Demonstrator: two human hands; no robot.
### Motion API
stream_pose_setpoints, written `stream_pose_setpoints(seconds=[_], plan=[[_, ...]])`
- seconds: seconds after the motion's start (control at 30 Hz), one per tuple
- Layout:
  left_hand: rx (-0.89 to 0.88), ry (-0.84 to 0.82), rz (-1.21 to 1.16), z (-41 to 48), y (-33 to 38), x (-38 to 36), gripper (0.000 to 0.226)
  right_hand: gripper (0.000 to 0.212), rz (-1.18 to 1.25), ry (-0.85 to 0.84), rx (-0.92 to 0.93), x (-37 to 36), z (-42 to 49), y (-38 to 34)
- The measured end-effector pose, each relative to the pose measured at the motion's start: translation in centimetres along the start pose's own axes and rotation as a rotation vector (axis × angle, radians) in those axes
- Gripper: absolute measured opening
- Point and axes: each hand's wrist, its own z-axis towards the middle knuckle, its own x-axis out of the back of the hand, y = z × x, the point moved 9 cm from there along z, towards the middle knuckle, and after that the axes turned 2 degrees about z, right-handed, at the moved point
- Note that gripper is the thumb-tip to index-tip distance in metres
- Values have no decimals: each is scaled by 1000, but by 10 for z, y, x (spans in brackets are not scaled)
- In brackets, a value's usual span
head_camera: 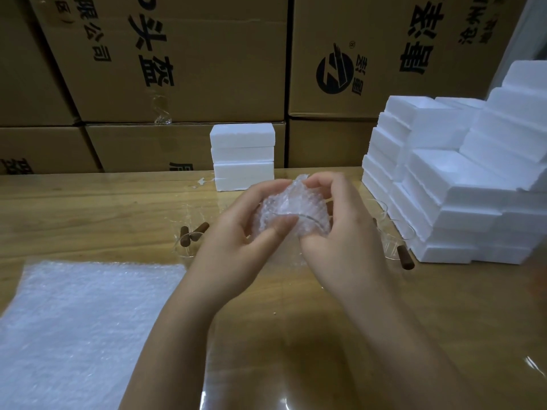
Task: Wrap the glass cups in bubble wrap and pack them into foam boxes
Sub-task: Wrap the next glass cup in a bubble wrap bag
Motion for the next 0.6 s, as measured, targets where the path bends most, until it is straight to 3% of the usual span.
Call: stream_pose_setpoints(seconds=[0.2, 0.37, 0.47, 0.6], plan=[[33, 246, 187, 2, -8, 17, 50, 48, 12, -201, 33, -14, -4, -9], [-44, 349, 434, -2, 3, 11, 41, 42, -114, -54, 73, -7, -5, -13], [-71, 258, 443, 0, 10, -1, 45, 40, -117, 49, 73, 3, -3, -10], [-5, -60, 80, -2, 3, -13, 47, 45, -73, 80, 40, 14, 3, 0]])
